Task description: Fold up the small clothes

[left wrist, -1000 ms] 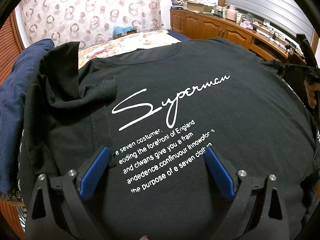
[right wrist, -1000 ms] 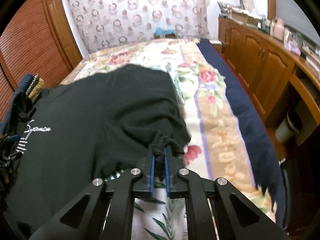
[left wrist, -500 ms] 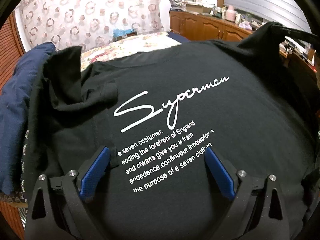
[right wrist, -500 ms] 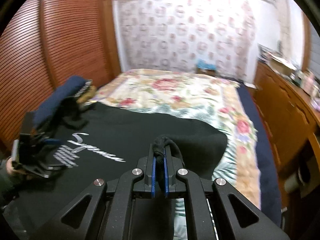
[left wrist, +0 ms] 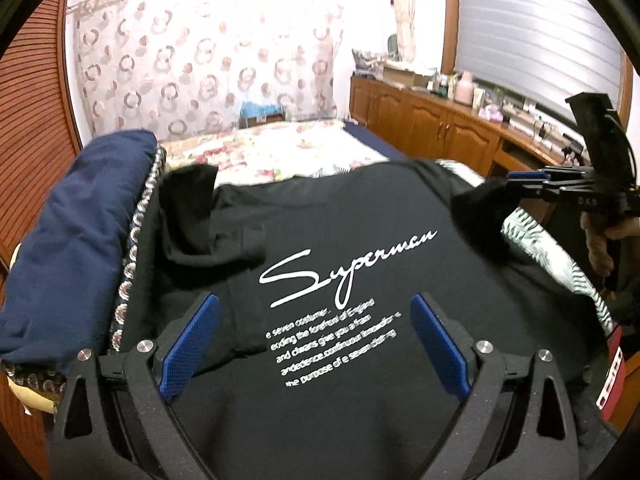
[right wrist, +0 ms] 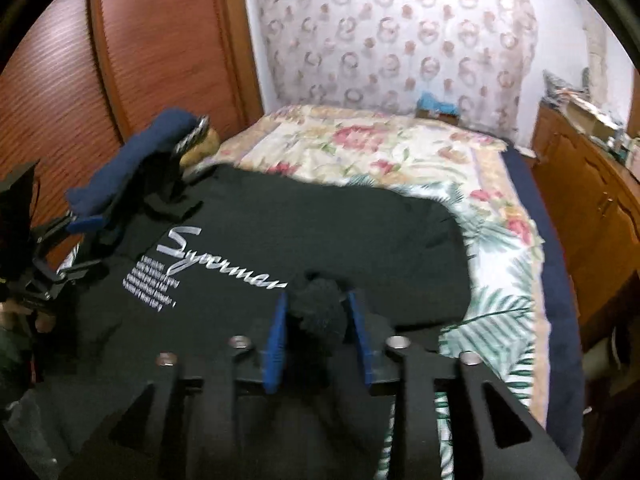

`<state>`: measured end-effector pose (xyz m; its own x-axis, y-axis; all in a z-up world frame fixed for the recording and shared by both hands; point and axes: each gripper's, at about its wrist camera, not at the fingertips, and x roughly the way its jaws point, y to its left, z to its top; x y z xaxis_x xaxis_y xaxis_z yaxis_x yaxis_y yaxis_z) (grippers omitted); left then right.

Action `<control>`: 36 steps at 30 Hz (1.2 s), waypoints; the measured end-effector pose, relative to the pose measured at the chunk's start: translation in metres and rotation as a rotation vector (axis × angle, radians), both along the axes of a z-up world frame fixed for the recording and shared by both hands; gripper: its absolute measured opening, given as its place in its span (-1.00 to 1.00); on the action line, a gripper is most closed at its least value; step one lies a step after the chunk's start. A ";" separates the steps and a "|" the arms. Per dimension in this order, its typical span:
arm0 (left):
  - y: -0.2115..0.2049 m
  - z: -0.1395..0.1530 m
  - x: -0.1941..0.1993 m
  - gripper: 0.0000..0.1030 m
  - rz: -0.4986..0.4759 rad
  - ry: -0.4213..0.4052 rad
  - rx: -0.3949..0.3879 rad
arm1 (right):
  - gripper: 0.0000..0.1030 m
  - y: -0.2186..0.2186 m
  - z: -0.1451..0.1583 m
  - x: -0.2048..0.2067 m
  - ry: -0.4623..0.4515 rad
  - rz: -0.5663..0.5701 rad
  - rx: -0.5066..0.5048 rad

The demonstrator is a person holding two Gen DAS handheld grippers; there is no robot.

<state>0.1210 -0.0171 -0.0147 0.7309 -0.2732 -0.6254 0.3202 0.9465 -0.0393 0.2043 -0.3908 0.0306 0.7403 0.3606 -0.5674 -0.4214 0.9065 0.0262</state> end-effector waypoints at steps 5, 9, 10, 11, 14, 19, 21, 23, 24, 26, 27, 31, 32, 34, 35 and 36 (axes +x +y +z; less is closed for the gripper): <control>-0.004 0.010 -0.003 0.88 -0.013 -0.033 -0.024 | 0.02 -0.030 0.000 0.004 -0.017 -0.100 0.021; -0.007 0.010 -0.004 0.88 -0.021 -0.037 -0.020 | 0.02 -0.033 -0.033 0.030 0.077 -0.154 -0.002; -0.007 0.008 -0.005 0.88 -0.022 -0.034 -0.019 | 0.02 -0.034 -0.042 0.036 0.100 -0.162 -0.002; -0.007 0.007 -0.005 0.88 -0.022 -0.031 -0.016 | 0.02 -0.034 -0.048 0.045 0.119 -0.167 0.002; -0.005 0.003 -0.005 0.88 -0.016 -0.020 -0.005 | 0.02 -0.037 -0.060 0.062 0.154 -0.177 0.023; 0.003 0.000 -0.003 0.88 0.005 -0.005 -0.016 | -0.32 -0.039 -0.063 0.073 0.151 -0.162 -0.021; 0.006 -0.002 -0.003 0.88 0.013 -0.003 -0.015 | -0.69 -0.033 -0.058 0.071 0.145 -0.147 -0.049; 0.009 -0.002 -0.004 0.88 0.017 -0.003 -0.017 | -0.93 -0.029 -0.055 0.075 0.152 -0.129 -0.068; 0.011 -0.002 -0.004 0.88 0.019 -0.004 -0.018 | -0.94 -0.030 -0.055 0.073 0.150 -0.124 -0.079; 0.014 -0.002 -0.006 0.88 0.025 -0.008 -0.021 | -0.96 -0.027 -0.045 0.075 0.121 -0.120 -0.097; 0.016 -0.001 -0.006 0.88 0.029 -0.009 -0.024 | -0.96 -0.025 -0.038 0.075 0.100 -0.120 -0.098; 0.025 -0.001 -0.007 0.88 0.048 -0.013 -0.039 | -0.96 -0.005 -0.005 0.081 0.027 -0.089 -0.093; 0.027 -0.001 -0.007 0.88 0.051 -0.014 -0.043 | -0.96 0.004 0.002 0.082 0.011 -0.073 -0.102; 0.031 -0.001 -0.007 0.88 0.058 -0.015 -0.048 | -0.96 0.024 0.013 0.087 -0.009 -0.047 -0.117; 0.032 -0.001 -0.007 0.88 0.060 -0.015 -0.050 | -0.96 0.035 0.017 0.090 -0.015 -0.029 -0.118; 0.033 -0.001 -0.008 0.88 0.062 -0.016 -0.051 | -0.96 0.045 0.020 0.093 -0.025 -0.015 -0.122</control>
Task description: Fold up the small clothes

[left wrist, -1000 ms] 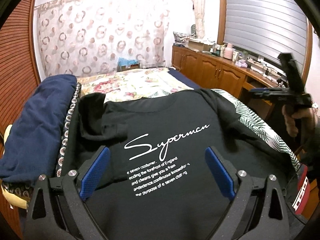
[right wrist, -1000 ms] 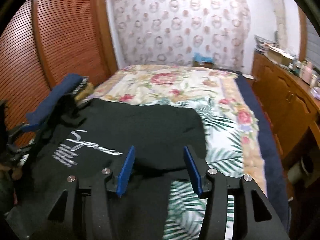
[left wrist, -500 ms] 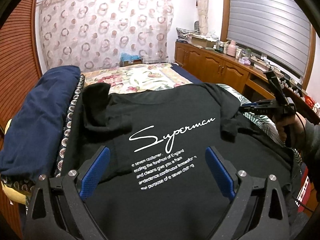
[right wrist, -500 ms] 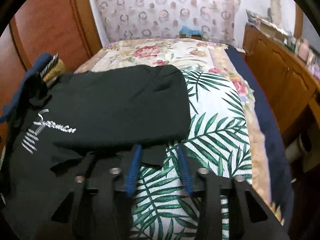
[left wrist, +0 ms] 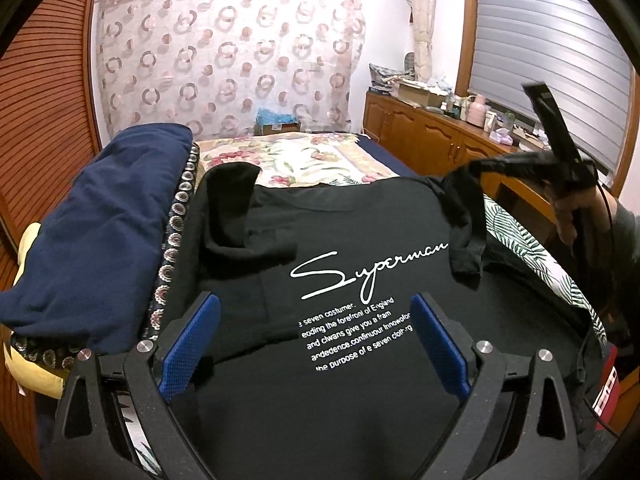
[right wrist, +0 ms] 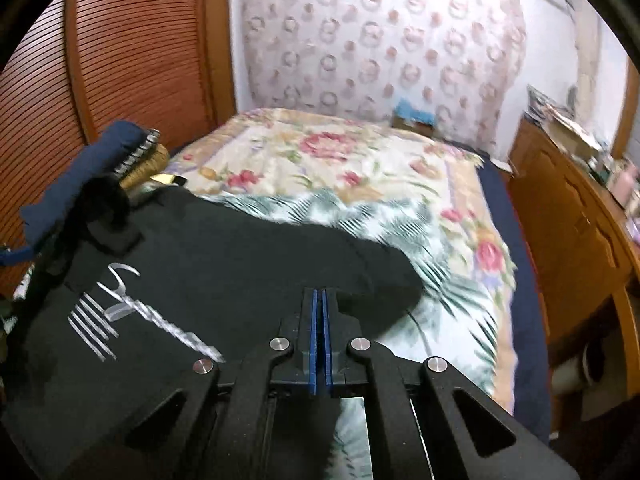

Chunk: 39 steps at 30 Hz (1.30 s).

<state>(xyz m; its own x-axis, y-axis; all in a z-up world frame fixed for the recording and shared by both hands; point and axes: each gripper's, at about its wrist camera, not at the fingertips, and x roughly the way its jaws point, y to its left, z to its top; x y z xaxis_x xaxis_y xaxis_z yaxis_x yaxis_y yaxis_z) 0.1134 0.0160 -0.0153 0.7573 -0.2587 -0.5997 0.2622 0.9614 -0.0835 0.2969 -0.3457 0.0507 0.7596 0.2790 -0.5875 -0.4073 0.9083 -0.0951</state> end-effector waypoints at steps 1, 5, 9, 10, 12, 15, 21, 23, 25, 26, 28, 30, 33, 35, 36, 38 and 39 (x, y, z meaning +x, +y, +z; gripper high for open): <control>0.001 0.000 0.000 0.88 0.002 -0.001 0.000 | -0.96 0.012 0.004 0.003 -0.014 0.015 -0.002; 0.003 0.000 0.000 0.88 0.005 -0.003 -0.003 | -0.96 0.037 0.009 0.012 -0.041 0.052 0.025; 0.005 0.000 0.000 0.88 0.006 -0.002 -0.004 | -0.80 0.033 0.009 0.007 -0.048 0.041 0.084; 0.005 0.000 0.000 0.88 0.007 -0.003 -0.005 | -0.56 0.032 0.009 0.005 -0.049 0.040 0.091; 0.005 0.000 0.000 0.88 0.004 -0.004 -0.007 | -0.15 0.027 0.005 0.001 -0.051 0.023 0.079; 0.006 0.000 0.000 0.88 0.007 -0.007 -0.004 | -0.07 0.022 -0.004 -0.004 -0.043 -0.003 0.060; 0.006 0.001 0.001 0.88 0.009 -0.010 -0.007 | -0.07 0.018 -0.041 0.001 0.076 -0.006 0.002; 0.006 0.002 0.002 0.88 0.008 -0.011 -0.003 | -0.07 0.019 -0.056 0.007 0.120 -0.006 0.003; 0.005 0.002 0.002 0.88 0.009 -0.012 0.002 | -0.07 0.021 -0.068 0.013 0.160 0.001 0.015; 0.005 0.002 0.001 0.88 0.009 -0.011 0.001 | -0.08 0.023 -0.075 0.016 0.175 0.002 0.015; 0.006 0.003 0.002 0.88 0.009 -0.011 0.002 | -0.08 0.030 -0.085 0.022 0.199 -0.002 -0.001; 0.006 0.002 0.002 0.88 0.012 -0.008 0.004 | -0.15 0.035 -0.090 0.041 0.210 -0.009 -0.023; 0.008 0.002 0.004 0.88 0.016 -0.005 0.006 | -0.67 0.045 -0.091 0.047 0.211 0.008 -0.028; 0.010 0.002 0.005 0.88 0.020 -0.004 0.005 | -0.89 0.049 -0.088 0.048 0.213 0.056 -0.005; 0.011 0.002 0.005 0.88 0.022 -0.004 0.006 | -0.90 0.051 -0.088 0.047 0.208 0.076 0.006; 0.013 0.003 0.008 0.88 0.029 -0.008 0.011 | -0.91 0.058 -0.084 0.046 0.202 0.113 0.035; 0.014 0.003 0.009 0.88 0.032 -0.009 0.012 | -0.91 0.060 -0.083 0.047 0.199 0.128 0.053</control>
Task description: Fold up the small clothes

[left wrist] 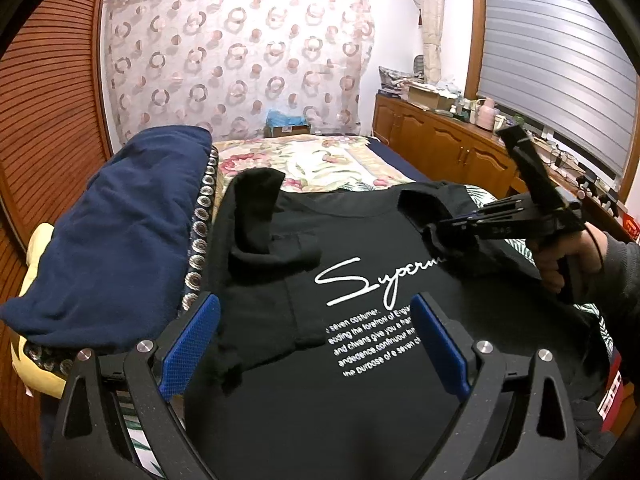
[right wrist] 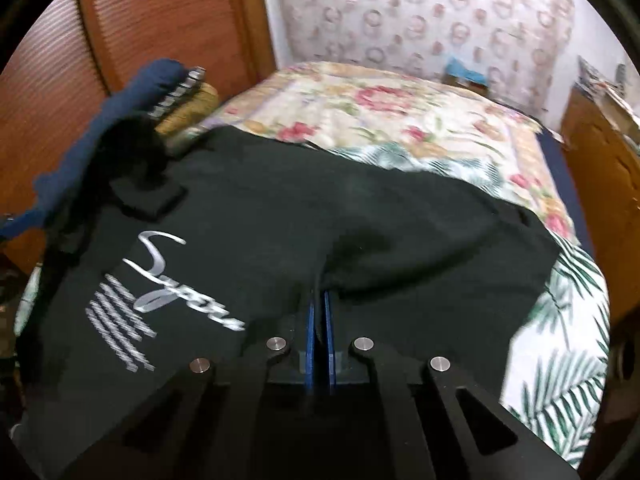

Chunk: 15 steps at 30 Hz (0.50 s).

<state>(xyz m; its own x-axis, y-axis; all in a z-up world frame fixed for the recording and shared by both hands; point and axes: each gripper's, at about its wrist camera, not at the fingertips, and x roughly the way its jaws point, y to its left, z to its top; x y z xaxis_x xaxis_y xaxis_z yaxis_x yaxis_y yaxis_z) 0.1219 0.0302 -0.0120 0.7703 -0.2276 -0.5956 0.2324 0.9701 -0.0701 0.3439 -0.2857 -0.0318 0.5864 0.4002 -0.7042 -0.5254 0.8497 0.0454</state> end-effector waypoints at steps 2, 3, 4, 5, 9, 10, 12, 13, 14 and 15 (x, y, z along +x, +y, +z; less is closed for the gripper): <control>0.002 0.001 0.003 0.88 0.006 0.001 0.003 | -0.91 0.008 0.005 -0.002 -0.014 0.014 0.019; 0.003 0.002 0.005 0.88 0.009 0.001 0.005 | -0.89 0.009 0.006 -0.002 -0.018 0.020 0.029; 0.005 0.003 0.006 0.88 0.011 -0.001 0.008 | -0.75 0.010 0.006 -0.004 -0.017 0.026 0.039; 0.006 0.004 0.008 0.88 0.012 -0.004 0.012 | -0.55 0.010 0.007 -0.003 -0.018 0.026 0.045; 0.007 0.011 0.019 0.88 0.005 -0.016 0.022 | -0.02 -0.001 0.008 -0.001 -0.056 -0.001 0.028; 0.007 0.012 0.021 0.88 0.001 -0.018 0.023 | -0.01 -0.002 0.007 0.001 -0.066 -0.012 0.026; 0.008 0.016 0.030 0.82 -0.011 -0.021 0.028 | 0.00 -0.014 0.007 -0.002 -0.080 -0.059 0.007; 0.008 0.018 0.036 0.71 -0.016 -0.021 0.036 | 0.00 -0.022 0.006 0.000 -0.083 -0.085 -0.001; 0.008 0.019 0.041 0.60 -0.020 -0.019 0.044 | 0.00 -0.026 0.004 0.002 -0.086 -0.104 -0.010; 0.009 0.021 0.048 0.54 -0.024 -0.013 0.054 | 0.00 -0.032 0.002 0.004 -0.089 -0.121 -0.022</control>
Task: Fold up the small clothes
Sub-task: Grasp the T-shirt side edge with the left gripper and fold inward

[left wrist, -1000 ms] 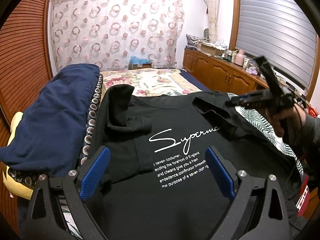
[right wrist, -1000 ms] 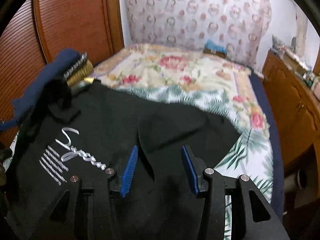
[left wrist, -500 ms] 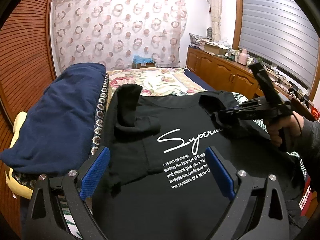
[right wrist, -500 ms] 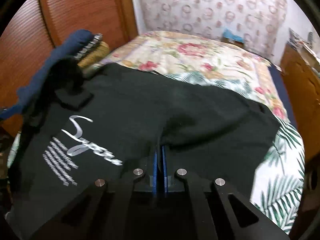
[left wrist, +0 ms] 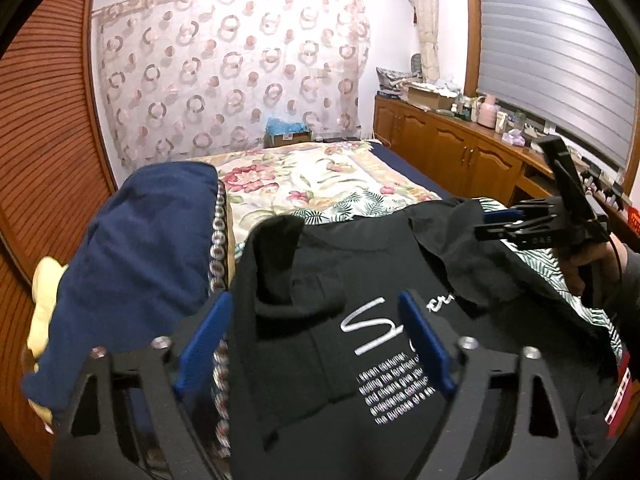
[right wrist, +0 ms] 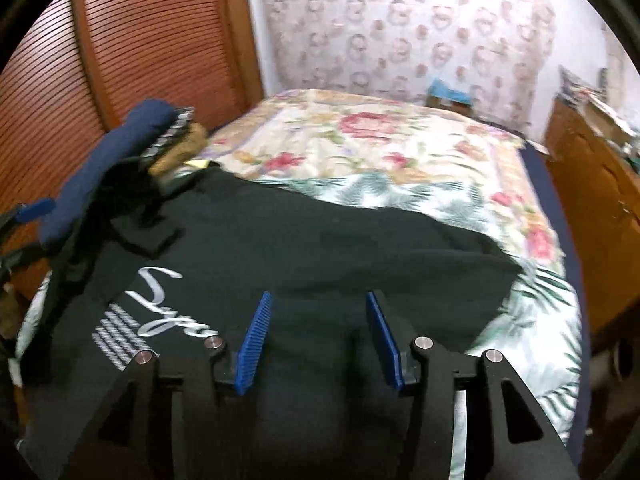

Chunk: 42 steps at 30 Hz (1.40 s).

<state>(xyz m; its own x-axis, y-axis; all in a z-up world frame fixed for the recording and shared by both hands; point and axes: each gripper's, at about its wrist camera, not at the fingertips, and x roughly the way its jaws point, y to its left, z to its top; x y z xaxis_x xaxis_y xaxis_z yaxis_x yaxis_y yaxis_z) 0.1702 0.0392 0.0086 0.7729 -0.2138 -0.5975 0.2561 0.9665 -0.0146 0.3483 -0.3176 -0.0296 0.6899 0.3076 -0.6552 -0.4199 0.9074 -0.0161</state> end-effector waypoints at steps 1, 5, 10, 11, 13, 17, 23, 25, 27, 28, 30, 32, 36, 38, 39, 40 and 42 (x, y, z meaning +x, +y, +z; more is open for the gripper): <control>0.001 0.000 0.006 0.41 -0.004 0.007 0.006 | 0.00 -0.007 -0.003 0.003 -0.004 -0.021 -0.016; 0.005 0.001 0.034 0.09 -0.001 0.046 0.044 | 0.00 -0.027 -0.012 0.013 -0.002 -0.067 -0.029; 0.005 0.000 0.067 0.08 0.011 0.099 0.104 | 0.00 -0.043 -0.028 0.027 0.019 -0.091 -0.027; 0.005 -0.001 0.071 0.08 0.010 0.107 0.114 | 0.00 -0.043 -0.029 0.030 0.025 -0.087 -0.028; 0.002 -0.003 0.082 0.08 0.007 0.131 0.143 | 0.00 -0.040 -0.034 0.035 0.033 -0.077 -0.024; -0.003 -0.008 0.097 -0.04 -0.012 0.177 0.179 | 0.00 -0.046 -0.027 0.045 0.028 -0.064 -0.024; -0.007 -0.016 0.115 -0.05 -0.024 0.243 0.221 | 0.00 -0.044 -0.029 0.053 0.016 -0.046 -0.033; -0.006 -0.017 0.118 -0.17 -0.032 0.251 0.215 | 0.01 -0.045 -0.032 0.053 0.005 -0.041 -0.033; -0.005 -0.018 0.119 -0.38 -0.041 0.267 0.207 | 0.01 -0.046 -0.033 0.052 0.008 -0.040 -0.026; -0.005 -0.019 0.120 -0.41 -0.047 0.277 0.203 | 0.02 -0.047 -0.033 0.052 0.009 -0.040 -0.024; -0.004 -0.020 0.120 -0.42 -0.052 0.291 0.203 | 0.03 -0.047 -0.033 0.051 0.009 -0.039 -0.027; -0.001 -0.018 0.120 -0.53 -0.052 0.289 0.200 | 0.04 -0.047 -0.033 0.051 0.009 -0.039 -0.032; 0.010 -0.009 0.117 -0.88 -0.021 0.245 0.147 | 0.07 -0.047 -0.032 0.051 0.013 -0.035 -0.034; 0.022 0.001 0.109 -0.90 0.034 0.189 0.098 | 0.08 -0.047 -0.031 0.051 0.013 -0.034 -0.033; 0.028 0.004 0.104 -0.90 0.066 0.167 0.074 | 0.08 -0.047 -0.031 0.050 0.014 -0.034 -0.033; 0.037 0.007 0.098 -0.91 0.107 0.143 0.036 | 0.08 -0.047 -0.031 0.050 0.013 -0.034 -0.033; 0.050 0.009 0.092 -0.91 0.153 0.115 -0.016 | 0.08 -0.047 -0.031 0.050 0.013 -0.034 -0.033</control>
